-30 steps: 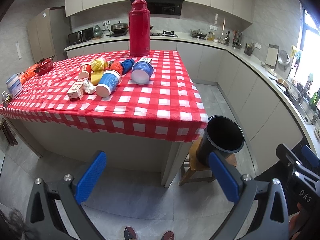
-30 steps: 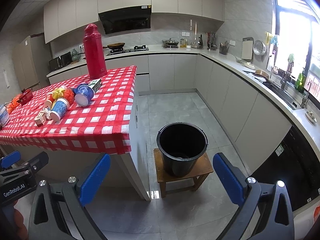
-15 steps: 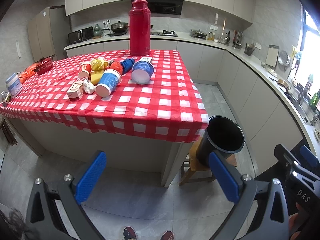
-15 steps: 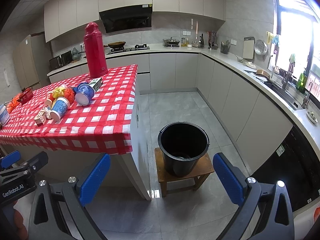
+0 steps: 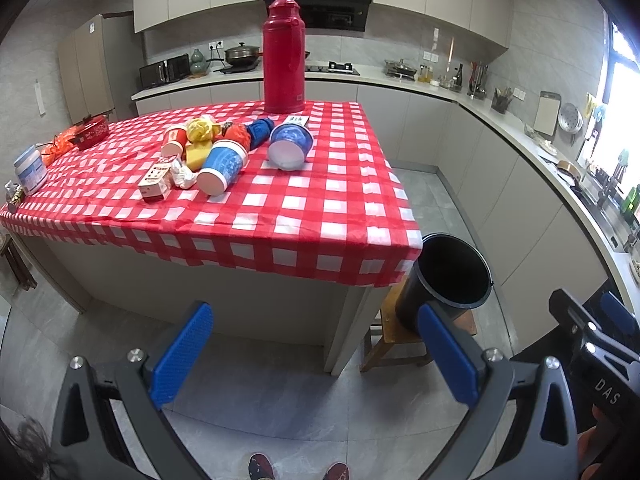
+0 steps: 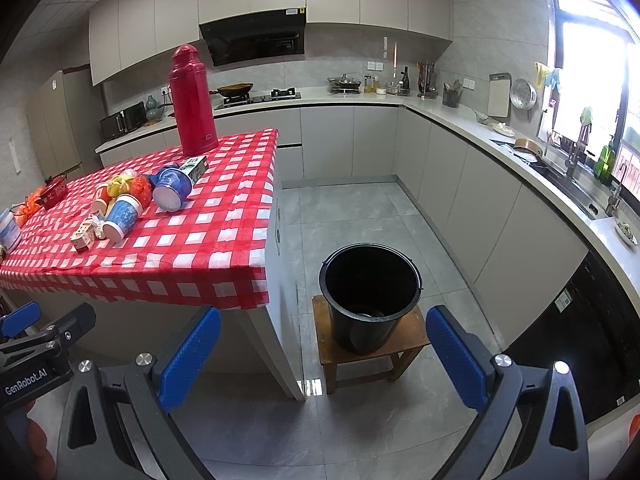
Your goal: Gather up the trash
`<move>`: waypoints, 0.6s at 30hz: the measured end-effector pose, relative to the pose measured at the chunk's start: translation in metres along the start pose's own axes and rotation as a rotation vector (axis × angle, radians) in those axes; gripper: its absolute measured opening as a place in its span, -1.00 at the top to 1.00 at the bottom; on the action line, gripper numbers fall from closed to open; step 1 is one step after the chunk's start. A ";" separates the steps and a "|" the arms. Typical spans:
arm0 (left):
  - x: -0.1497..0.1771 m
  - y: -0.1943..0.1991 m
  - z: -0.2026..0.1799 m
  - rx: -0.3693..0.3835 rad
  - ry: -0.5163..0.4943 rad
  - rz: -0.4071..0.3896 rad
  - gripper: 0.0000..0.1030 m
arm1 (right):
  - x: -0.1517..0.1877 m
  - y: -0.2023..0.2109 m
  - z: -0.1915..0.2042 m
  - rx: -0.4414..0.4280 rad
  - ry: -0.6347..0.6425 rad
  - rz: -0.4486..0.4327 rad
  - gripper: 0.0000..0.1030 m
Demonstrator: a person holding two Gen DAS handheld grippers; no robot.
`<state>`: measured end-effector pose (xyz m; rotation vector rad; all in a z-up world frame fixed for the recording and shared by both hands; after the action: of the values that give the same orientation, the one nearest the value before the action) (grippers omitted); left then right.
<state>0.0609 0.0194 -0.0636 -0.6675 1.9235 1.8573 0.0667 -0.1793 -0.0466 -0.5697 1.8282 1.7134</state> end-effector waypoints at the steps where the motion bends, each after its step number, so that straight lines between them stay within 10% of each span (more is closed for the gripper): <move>1: 0.000 0.000 0.000 0.000 0.000 -0.001 -1.00 | 0.000 0.000 0.001 0.000 -0.002 -0.001 -1.00; 18: -0.003 0.007 0.001 -0.010 0.007 -0.019 -1.00 | -0.003 0.007 0.005 -0.017 0.003 -0.016 -1.00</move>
<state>0.0593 0.0205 -0.0566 -0.6946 1.9068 1.8571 0.0646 -0.1737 -0.0392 -0.5928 1.8077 1.7204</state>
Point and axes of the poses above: each gripper's, at about its wrist camera, not at the fingertips, and y roughly against the way its jaws point, z to its left, x to its underside, the point moved 9 cm from there along -y, roughly the way its jaws point, and after that the axes turned 9 degrees about z, right-handed, at the moved point
